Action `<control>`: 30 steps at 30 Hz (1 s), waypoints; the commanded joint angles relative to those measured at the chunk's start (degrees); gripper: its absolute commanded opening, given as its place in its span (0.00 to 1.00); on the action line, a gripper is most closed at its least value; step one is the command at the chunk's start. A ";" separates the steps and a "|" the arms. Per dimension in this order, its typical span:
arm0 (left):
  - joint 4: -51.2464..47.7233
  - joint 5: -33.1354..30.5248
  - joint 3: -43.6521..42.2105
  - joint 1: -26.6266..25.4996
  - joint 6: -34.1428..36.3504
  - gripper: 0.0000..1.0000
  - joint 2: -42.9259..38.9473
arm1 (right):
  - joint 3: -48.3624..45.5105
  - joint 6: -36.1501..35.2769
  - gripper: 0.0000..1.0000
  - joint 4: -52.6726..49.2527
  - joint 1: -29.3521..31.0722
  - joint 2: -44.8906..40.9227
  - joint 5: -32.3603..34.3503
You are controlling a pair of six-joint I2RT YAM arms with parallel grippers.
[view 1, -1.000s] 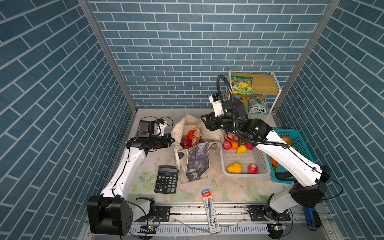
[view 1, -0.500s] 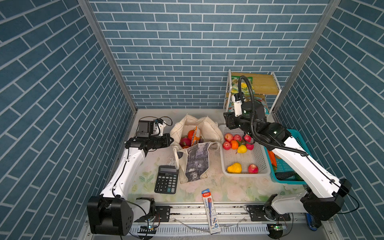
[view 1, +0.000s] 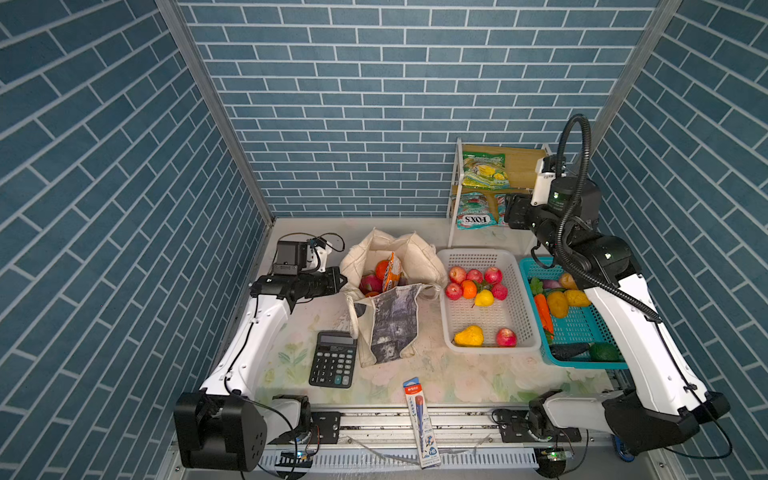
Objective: Place the food into the grocery bag and tie it
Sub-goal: 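Lift the right gripper out of the bag and move to the shelf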
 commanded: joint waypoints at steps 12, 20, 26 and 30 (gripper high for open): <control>1.80 -0.40 -0.68 0.58 -0.52 0.00 -1.20 | 7.82 13.08 0.65 3.09 -15.04 10.18 -15.54; 2.19 0.21 -0.86 0.58 -0.69 0.00 -1.33 | 14.18 19.30 0.61 4.35 -18.93 17.99 -27.40; 2.41 0.64 -0.93 0.58 -0.86 0.00 -1.53 | 20.00 22.67 0.62 3.93 -20.25 24.31 -32.65; 2.51 0.71 -1.04 0.58 -0.89 0.00 -1.83 | 24.63 23.43 0.65 2.64 -20.62 28.23 -33.88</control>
